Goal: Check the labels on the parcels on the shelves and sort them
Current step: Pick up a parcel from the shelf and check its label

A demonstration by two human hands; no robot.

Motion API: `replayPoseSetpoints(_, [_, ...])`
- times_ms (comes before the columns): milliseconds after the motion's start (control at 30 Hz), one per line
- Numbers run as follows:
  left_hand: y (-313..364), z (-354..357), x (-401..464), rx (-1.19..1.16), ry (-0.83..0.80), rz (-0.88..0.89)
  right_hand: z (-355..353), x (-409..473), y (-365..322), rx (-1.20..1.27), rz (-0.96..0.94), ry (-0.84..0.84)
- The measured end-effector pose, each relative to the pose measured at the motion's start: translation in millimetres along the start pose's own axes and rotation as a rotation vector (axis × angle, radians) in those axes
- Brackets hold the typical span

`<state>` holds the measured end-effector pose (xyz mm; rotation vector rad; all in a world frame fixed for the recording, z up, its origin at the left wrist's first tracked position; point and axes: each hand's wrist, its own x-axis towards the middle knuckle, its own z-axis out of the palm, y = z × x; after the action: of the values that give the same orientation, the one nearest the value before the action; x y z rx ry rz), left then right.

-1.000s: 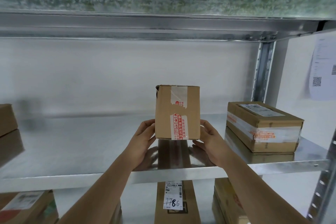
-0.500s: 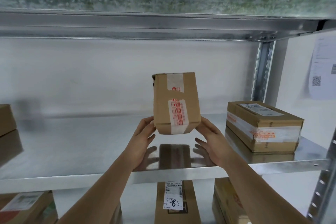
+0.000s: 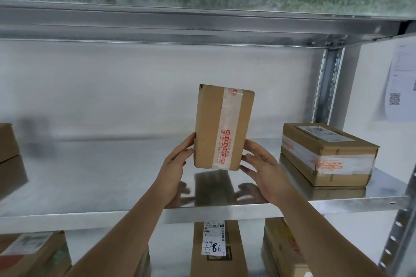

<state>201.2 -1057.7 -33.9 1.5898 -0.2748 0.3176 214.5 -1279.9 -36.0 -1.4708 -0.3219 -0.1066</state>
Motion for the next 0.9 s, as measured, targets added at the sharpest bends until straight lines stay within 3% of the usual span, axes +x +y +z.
replayPoseSetpoints(200, [-7, -4, 2, 0.083, 0.004, -0.037, -5, 4, 5, 0.051, -0.023, -0.007])
replayPoseSetpoints(533, [-9, -4, 5, -0.055, -0.021, 0.028, -4, 4, 5, 0.069, 0.008, -0.057])
replayPoseSetpoints(767, [-8, -2, 1, -0.041, 0.048, 0.079, -2, -2, -3, 0.078, -0.041, -0.044])
replayPoseSetpoints(900, [-6, -2, -1, 0.012, 0.006, 0.081, 0, -4, -4, 0.115, -0.058, -0.039])
